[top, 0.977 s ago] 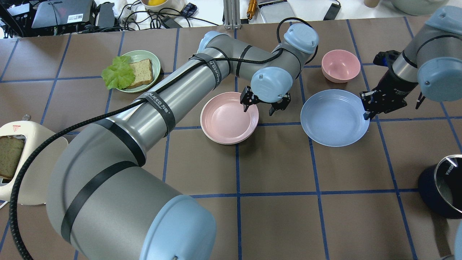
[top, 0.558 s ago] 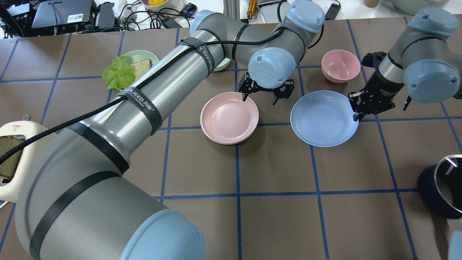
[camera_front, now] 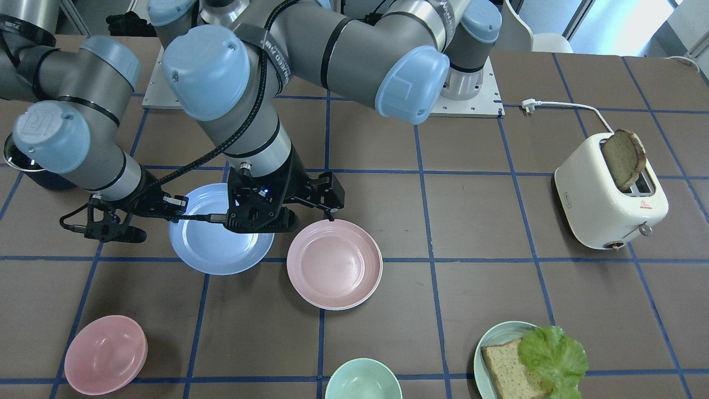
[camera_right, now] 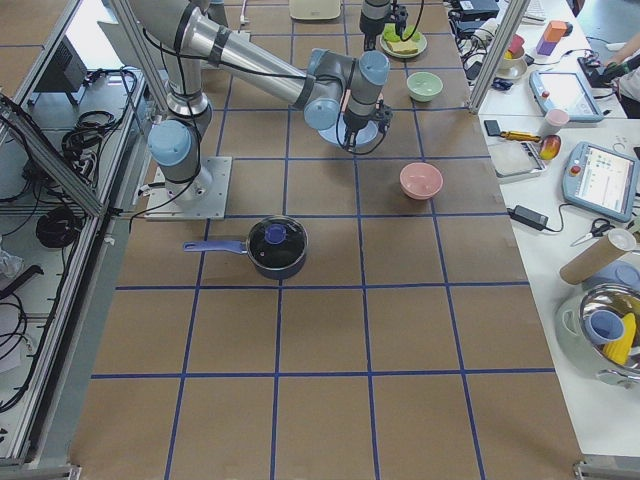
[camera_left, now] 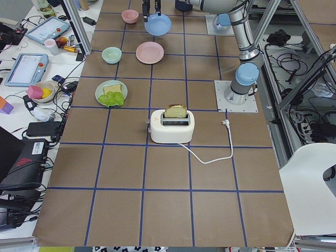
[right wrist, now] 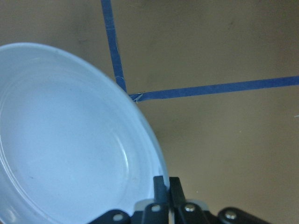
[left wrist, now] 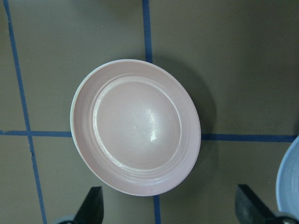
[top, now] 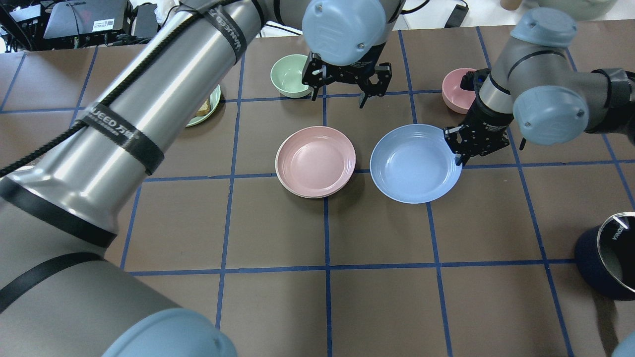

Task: Stack three plates with pink and blue
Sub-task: 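Carry the blue plate toward the pink plate while left gripper withdraws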

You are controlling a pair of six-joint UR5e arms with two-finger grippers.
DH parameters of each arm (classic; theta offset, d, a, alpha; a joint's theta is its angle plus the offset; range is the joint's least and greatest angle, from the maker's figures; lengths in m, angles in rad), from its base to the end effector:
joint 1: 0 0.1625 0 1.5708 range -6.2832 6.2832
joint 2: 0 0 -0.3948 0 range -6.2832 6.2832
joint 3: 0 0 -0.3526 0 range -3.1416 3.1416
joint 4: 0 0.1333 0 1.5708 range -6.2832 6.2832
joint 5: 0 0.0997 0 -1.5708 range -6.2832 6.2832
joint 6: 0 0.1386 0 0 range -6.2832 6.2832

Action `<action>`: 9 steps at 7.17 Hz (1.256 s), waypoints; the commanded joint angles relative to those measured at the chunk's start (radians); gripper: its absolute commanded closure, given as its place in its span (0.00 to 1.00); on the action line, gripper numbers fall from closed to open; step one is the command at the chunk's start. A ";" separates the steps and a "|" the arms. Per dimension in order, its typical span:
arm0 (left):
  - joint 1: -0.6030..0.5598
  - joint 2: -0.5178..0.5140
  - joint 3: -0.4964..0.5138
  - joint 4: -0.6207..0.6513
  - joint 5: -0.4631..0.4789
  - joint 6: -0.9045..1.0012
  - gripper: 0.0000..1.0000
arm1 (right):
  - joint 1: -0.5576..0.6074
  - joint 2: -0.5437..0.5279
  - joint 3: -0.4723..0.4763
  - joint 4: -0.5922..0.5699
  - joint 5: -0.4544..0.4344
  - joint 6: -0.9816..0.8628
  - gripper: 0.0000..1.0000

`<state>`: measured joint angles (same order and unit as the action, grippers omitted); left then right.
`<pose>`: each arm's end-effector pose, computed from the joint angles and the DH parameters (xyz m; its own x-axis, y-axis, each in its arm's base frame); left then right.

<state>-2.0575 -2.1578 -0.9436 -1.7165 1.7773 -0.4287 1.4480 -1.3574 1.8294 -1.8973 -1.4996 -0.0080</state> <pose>-0.3994 -0.5306 0.3600 -0.9710 0.0683 -0.2292 0.0676 0.9977 0.0110 0.0837 -0.4902 0.2368 -0.9896 0.1246 -0.0715 0.1133 0.9830 0.1444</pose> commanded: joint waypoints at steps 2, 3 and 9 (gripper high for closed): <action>0.059 0.116 -0.006 -0.100 -0.009 0.097 0.00 | 0.148 0.003 -0.002 -0.066 -0.002 0.192 1.00; 0.091 0.140 -0.012 -0.120 -0.034 0.131 0.00 | 0.179 0.012 -0.012 -0.069 -0.001 0.227 1.00; 0.180 0.268 -0.139 -0.175 -0.052 0.268 0.06 | 0.321 0.217 -0.213 -0.035 0.007 0.467 1.00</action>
<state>-1.8852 -1.9251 -1.0207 -1.8953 1.7277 -0.1692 1.7652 -1.1777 1.6248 -1.9320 -1.4970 0.4327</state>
